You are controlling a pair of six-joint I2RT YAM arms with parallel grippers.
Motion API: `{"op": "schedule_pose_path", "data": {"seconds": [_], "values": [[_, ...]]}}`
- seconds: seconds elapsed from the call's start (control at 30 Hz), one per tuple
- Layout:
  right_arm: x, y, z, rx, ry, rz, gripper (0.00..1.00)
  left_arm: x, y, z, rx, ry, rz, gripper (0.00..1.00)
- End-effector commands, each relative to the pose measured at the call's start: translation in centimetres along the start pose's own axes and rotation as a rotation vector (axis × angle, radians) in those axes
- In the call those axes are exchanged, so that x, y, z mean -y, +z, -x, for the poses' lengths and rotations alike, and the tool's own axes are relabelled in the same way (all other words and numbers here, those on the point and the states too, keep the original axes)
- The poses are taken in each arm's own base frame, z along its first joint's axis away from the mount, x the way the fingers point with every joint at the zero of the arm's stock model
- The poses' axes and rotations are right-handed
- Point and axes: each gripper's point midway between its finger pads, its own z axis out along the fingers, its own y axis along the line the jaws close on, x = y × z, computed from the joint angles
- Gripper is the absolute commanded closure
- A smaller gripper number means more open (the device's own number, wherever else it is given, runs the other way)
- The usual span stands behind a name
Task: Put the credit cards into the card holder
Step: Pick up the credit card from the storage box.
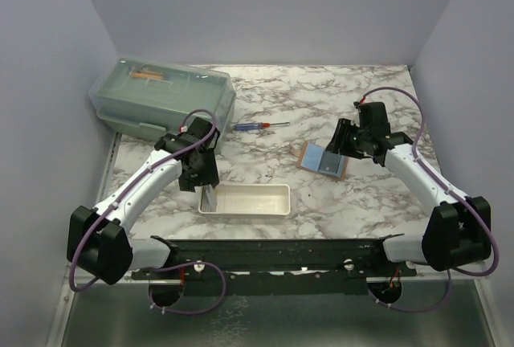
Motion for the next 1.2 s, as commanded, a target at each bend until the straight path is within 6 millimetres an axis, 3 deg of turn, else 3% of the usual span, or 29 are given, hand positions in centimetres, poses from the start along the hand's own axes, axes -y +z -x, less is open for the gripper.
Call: {"op": "schedule_pose_path", "data": {"seconds": [0.0, 0.23, 0.53, 0.7, 0.8, 1.0, 1.17], "values": [[-0.4, -0.8, -0.7, -0.014, 0.001, 0.019, 0.46, 1.3, 0.6, -0.7, -0.041, -0.041, -0.071, 0.41], [-0.8, -0.5, -0.9, -0.027, -0.005, 0.033, 0.46, 1.3, 1.5, -1.3, -0.066, -0.035, -0.069, 0.6], [-1.4, -0.3, -1.0, -0.037, -0.017, 0.045, 0.46, 1.0, 2.1, -1.7, -0.081, -0.034, -0.049, 0.76], [-1.7, -0.4, -1.1, -0.043, -0.023, 0.048, 0.47, 1.1, 1.9, -1.4, -0.073, -0.022, -0.054, 0.91], [-1.7, -0.4, -1.3, -0.043, -0.028, 0.045, 0.47, 1.2, 0.6, -0.7, -0.052, 0.007, -0.064, 1.0], [-2.3, -1.0, -1.2, -0.042, -0.041, 0.078, 0.46, 3.2, -4.0, 1.1, -0.002, 0.109, -0.203, 1.0], [-6.0, -2.8, -0.3, -0.025, -0.076, 0.269, 0.44, 7.2, -8.4, 1.9, 0.075, 0.231, -0.486, 1.0]]}}
